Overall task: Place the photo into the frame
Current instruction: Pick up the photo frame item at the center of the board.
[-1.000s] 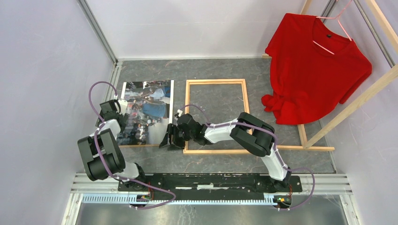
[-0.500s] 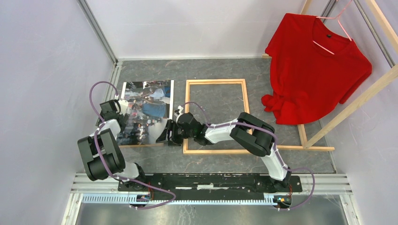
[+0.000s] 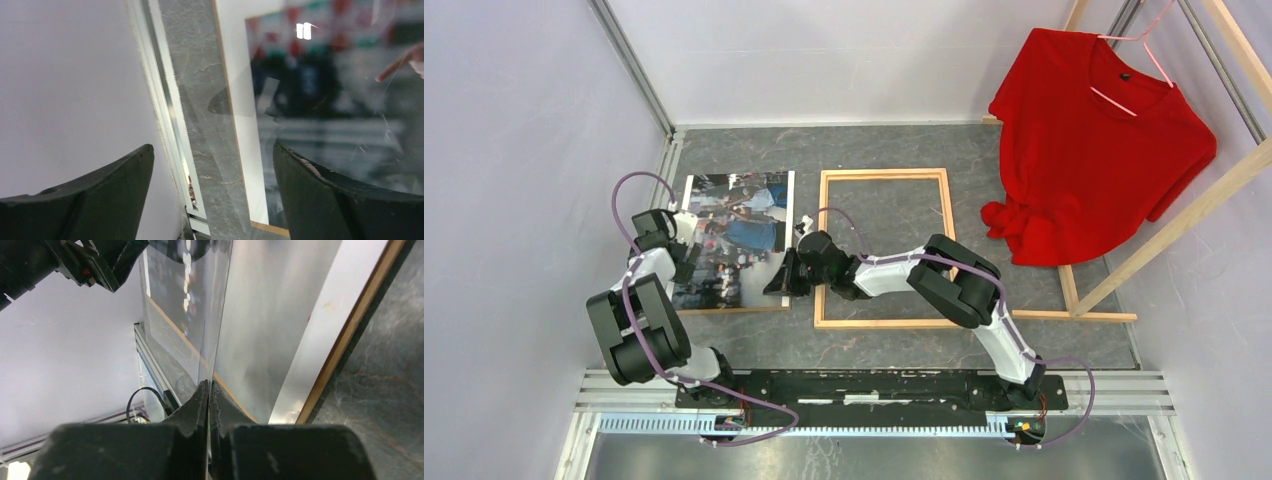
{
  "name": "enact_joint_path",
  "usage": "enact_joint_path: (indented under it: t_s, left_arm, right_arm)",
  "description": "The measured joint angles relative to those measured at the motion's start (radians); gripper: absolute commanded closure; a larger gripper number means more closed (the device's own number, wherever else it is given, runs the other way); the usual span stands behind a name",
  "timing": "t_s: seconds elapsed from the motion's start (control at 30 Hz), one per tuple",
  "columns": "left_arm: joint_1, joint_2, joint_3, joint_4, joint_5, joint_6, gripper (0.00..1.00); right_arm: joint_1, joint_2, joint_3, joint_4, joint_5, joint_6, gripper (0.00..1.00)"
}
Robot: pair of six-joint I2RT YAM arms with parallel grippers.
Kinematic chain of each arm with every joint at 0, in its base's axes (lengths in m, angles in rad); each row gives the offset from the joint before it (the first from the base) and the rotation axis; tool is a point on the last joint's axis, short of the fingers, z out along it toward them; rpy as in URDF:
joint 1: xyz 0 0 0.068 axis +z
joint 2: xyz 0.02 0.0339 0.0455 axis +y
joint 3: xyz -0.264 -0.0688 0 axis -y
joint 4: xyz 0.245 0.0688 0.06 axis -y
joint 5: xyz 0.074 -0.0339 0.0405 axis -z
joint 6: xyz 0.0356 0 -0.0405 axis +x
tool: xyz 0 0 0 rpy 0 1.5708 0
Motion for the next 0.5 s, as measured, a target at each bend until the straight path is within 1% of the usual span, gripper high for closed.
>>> enact_joint_path:
  t_s: [0.03, 0.13, 0.23, 0.3, 0.37, 0.5]
  left_arm:
    - [0.007, 0.000, 0.015, -0.032, 0.014, -0.001, 0.00]
    - [0.026, 0.003, 0.066, -0.143, 0.065, -0.007, 0.00]
    - [0.034, 0.005, 0.138, -0.261, 0.110, -0.014, 0.00]
    - [0.034, 0.005, 0.193, -0.314, 0.142, -0.022, 0.00]
    - [0.026, 0.002, 0.239, -0.346, 0.166, -0.035, 0.00]
    - [-0.045, -0.013, 0.270, -0.372, 0.169, -0.061, 0.00]
  right_arm:
    - [-0.003, 0.000, 0.006, 0.000, 0.000, -0.011, 1.00]
    - [-0.017, -0.022, 0.008, -0.017, -0.001, -0.051, 1.00]
    - [-0.033, -0.101, -0.027, -0.033, 0.002, -0.097, 1.00]
    - [-0.048, -0.193, -0.079, -0.045, 0.003, -0.127, 1.00]
    - [-0.076, -0.320, -0.154, -0.063, 0.006, -0.158, 1.00]
    - [-0.181, -0.573, -0.341, -0.108, 0.006, -0.218, 1.00]
